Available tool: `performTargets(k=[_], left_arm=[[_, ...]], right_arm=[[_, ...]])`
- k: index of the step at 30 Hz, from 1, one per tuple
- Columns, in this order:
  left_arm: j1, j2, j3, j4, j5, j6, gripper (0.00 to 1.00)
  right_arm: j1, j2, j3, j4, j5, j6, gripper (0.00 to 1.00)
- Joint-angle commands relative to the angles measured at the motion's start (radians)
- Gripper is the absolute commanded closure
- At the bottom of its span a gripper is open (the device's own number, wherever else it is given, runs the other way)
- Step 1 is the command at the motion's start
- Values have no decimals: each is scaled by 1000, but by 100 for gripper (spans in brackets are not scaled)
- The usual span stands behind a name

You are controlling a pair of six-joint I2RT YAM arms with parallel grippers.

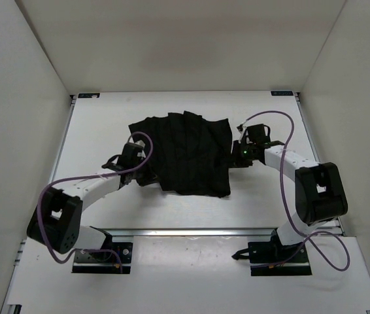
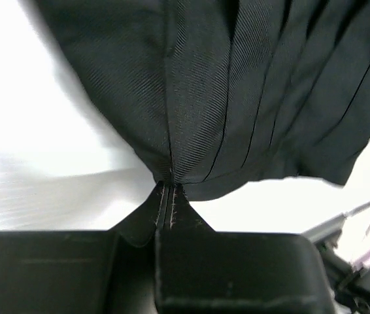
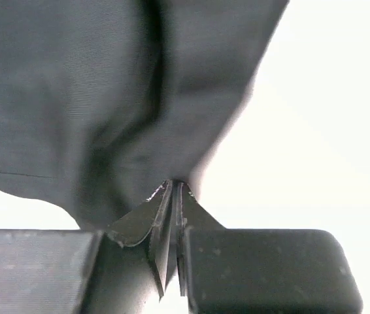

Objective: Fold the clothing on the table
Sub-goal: Flatten the skirt out

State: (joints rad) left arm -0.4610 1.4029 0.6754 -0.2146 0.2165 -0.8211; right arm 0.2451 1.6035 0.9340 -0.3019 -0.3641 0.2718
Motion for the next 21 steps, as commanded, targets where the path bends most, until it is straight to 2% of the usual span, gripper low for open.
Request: performTargets(k=[1, 3, 4, 6, 8, 11, 15, 18, 19, 21], left_arm=[[93, -117, 46, -135, -55, 121, 100], [137, -128, 61, -172, -43, 175, 100], [134, -131, 62, -190, -43, 191, 100], [121, -128, 72, -203, -52, 207, 100], [104, -119, 52, -198, -48, 198, 100], [100, -123, 30, -194, -54, 180, 100], [119, -150, -2, -167, -29, 175, 100], [111, -139, 13, -164, -25, 165, 100], [102, -128, 24, -163, -16, 159, 100], [93, -117, 32, -151, -20, 148, 100]], right_arm=[[-52, -68, -6, 1, 24, -34, 95], [-67, -86, -12, -2, 22, -36, 94], [-70, -96, -8, -2, 19, -36, 88], [-60, -114, -27, 13, -16, -29, 73], [-23, -138, -58, 23, -30, -11, 45], [26, -172, -118, 30, -36, 24, 29], [82, -223, -210, 40, -61, 81, 28], [103, -231, -263, 52, -73, 113, 35], [103, -231, -276, 46, -69, 119, 43], [114, -235, -285, 34, -55, 136, 44]])
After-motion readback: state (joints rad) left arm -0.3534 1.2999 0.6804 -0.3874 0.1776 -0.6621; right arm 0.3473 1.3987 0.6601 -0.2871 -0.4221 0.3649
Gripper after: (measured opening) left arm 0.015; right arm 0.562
